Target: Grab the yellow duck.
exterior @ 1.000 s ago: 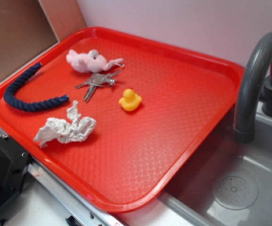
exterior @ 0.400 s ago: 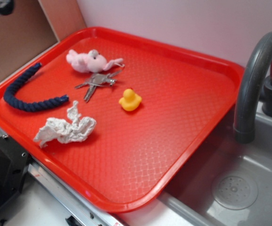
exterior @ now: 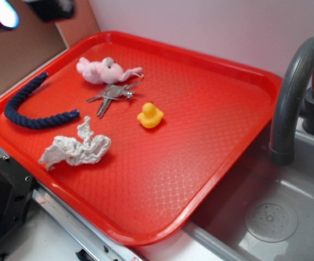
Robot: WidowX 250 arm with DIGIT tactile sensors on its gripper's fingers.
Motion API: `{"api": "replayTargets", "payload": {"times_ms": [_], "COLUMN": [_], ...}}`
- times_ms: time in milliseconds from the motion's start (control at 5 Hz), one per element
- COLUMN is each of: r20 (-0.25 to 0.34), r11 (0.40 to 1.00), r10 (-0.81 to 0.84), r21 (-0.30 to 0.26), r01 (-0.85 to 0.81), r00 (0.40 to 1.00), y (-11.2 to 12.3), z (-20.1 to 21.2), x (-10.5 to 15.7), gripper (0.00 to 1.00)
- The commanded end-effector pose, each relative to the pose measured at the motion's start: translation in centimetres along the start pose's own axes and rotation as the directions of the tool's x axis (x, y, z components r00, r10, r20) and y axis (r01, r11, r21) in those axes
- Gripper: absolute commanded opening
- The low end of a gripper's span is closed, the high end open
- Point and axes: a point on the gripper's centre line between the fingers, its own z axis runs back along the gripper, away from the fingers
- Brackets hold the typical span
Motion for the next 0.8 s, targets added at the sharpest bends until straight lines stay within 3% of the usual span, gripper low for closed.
{"api": "replayTargets", "payload": {"times_ms": [0, 400, 600], "r20": [0.033, -0.004, -0.026], "r11": [1.0, 1.0, 1.0], "r10": [-0.029, -0.024, -0.014], "r21": [-0.006, -0.018, -0.003], "r01": [0.029, 0.024, 0.014], "r00": [0.999, 1.0, 1.0], "y": [-4.2, -5.2, -4.6], "z": [-4.5, -9.3, -11.3], "x": [0.8, 1.1, 1.5], "gripper": [1.0, 1.0, 1.0]}}
